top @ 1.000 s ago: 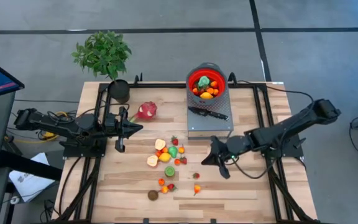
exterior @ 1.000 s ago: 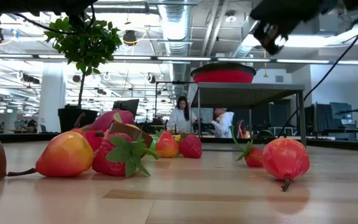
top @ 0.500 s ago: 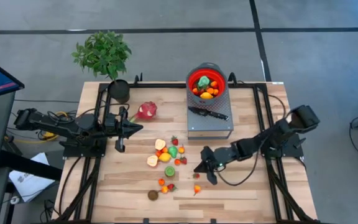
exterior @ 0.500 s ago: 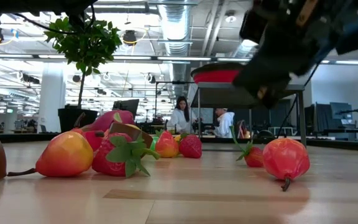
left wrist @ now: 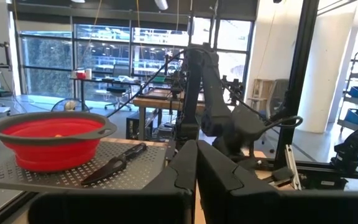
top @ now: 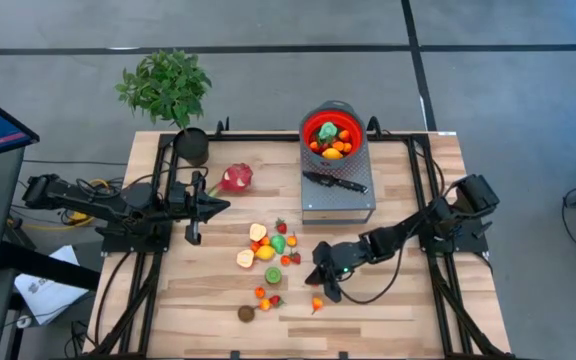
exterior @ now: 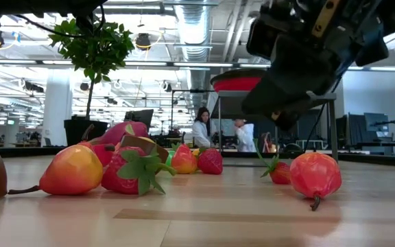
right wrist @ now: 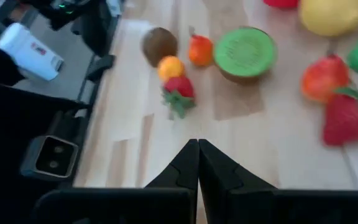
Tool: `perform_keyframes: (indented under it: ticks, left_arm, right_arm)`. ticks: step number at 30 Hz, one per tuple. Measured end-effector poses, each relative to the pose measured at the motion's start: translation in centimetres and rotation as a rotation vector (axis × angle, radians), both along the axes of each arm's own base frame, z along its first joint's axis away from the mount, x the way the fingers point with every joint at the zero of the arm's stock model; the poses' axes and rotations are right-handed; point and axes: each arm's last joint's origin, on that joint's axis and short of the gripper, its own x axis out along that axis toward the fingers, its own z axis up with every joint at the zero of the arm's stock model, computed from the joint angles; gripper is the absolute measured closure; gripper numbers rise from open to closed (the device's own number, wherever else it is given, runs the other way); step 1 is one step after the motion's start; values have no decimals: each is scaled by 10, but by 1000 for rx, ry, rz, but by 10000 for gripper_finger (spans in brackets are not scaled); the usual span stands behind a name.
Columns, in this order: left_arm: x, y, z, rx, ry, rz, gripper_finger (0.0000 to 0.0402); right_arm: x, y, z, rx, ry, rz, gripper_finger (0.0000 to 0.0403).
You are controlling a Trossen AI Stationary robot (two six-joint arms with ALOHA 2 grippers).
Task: Pick & Place Fruit
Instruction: Put the strawberry into the red colander on the shelf
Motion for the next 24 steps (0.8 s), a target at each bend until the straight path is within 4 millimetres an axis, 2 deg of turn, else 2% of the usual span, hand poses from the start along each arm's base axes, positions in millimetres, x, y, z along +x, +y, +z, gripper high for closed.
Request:
perform_keyframes:
  ticks: [4, 10, 13, 17, 24]
  left_arm:
    - [0, 0, 0, 0, 0, 0, 399]
    - [0, 0, 0, -1, -1, 0, 399]
    - [0, 0, 0, -2, -1, 0, 399]
    - [0, 0, 0, -2, -1, 0, 399]
    - [0, 0, 0, -2, -1, 0, 399]
  right_arm:
    - [0, 0, 7, -53, -53, 48, 402]
    - [-1, -4, 3, -49, -7, 24, 397]
    - [0, -8, 2, -37, 13, 0, 381]
    - [0, -8, 2, -54, 7, 8, 329]
    - [-2, -8, 0, -73, 24, 18, 197]
